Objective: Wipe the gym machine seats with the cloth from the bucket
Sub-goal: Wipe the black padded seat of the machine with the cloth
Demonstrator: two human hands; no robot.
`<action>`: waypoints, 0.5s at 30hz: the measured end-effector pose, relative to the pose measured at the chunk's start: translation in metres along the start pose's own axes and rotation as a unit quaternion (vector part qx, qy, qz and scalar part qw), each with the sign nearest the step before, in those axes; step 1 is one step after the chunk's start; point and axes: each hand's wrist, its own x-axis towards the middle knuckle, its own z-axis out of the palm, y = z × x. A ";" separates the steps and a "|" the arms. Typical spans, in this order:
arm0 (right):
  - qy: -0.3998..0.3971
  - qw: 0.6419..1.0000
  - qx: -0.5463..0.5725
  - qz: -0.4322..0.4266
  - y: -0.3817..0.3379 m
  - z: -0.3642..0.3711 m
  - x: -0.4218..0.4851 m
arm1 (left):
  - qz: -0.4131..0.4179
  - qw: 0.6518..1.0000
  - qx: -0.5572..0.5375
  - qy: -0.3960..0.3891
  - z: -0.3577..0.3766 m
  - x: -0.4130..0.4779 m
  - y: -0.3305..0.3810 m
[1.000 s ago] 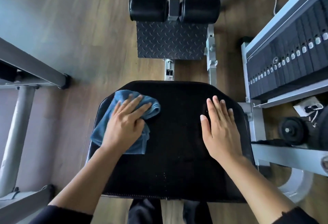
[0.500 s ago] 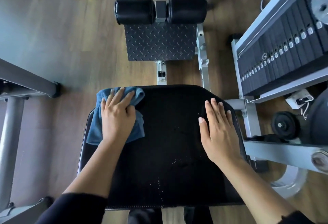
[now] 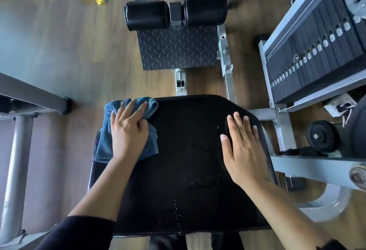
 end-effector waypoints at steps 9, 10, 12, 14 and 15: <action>-0.001 1.000 -0.011 -0.013 0.001 -0.003 0.005 | -0.017 1.000 0.011 0.014 -0.008 -0.010 -0.018; -0.001 1.000 -0.012 -0.013 0.002 -0.004 0.006 | -0.042 0.999 0.017 0.013 -0.002 -0.005 -0.006; -0.001 1.000 -0.012 -0.009 0.003 -0.005 0.007 | -0.004 1.000 0.008 -0.016 0.006 -0.006 0.018; -0.007 1.000 -0.010 -0.005 0.006 -0.007 0.005 | 0.094 0.993 -0.005 -0.066 0.007 -0.023 0.024; -0.009 1.000 -0.010 -0.002 0.008 -0.009 0.004 | 0.141 0.987 -0.008 -0.081 0.005 -0.032 0.018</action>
